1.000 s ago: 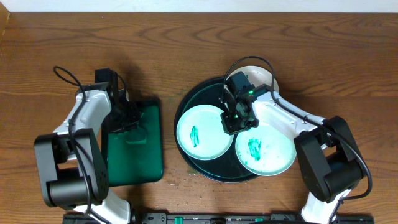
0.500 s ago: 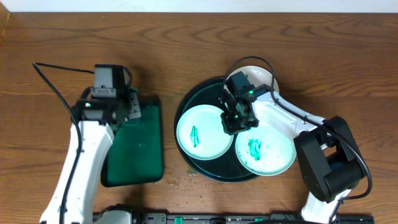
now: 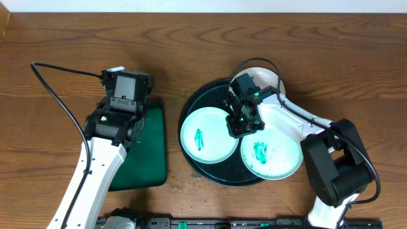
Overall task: Clean dirty plates on tray and stack at the side
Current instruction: 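Grasp the grey-green sponge with the left gripper and lift it, then carry the sponge with the left gripper toward the pale green plate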
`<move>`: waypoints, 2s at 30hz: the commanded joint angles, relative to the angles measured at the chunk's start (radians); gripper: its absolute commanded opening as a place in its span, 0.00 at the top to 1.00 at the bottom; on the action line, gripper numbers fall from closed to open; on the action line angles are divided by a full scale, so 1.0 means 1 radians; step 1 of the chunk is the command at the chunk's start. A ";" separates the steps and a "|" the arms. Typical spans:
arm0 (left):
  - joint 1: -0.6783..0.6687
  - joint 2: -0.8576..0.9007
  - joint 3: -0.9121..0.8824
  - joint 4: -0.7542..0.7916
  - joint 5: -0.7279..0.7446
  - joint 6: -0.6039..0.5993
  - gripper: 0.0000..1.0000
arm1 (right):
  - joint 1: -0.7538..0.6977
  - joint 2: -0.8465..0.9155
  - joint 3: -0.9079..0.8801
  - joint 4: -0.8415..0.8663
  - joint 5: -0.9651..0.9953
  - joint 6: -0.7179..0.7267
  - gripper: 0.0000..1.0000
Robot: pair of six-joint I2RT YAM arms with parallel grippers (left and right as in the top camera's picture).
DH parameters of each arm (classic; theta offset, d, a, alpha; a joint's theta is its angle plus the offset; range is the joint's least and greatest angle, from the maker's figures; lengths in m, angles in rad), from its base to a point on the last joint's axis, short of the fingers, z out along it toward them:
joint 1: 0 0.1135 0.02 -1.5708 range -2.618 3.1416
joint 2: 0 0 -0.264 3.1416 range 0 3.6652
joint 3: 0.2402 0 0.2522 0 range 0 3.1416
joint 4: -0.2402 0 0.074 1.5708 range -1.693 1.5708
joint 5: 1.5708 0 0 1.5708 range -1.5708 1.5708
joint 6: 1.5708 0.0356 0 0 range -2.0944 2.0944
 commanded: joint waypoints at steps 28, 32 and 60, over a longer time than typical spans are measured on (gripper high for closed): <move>-0.002 -0.013 0.007 0.009 -0.054 -0.021 0.93 | 0.011 0.023 -0.007 -0.016 -0.020 -0.011 0.79; -0.002 -0.013 0.007 0.009 -0.054 -0.021 0.93 | 0.011 0.023 -0.007 -0.015 -0.016 -0.003 0.99; -0.002 -0.013 0.007 0.010 -0.054 -0.020 0.93 | 0.011 0.023 -0.007 -0.012 0.011 0.038 0.99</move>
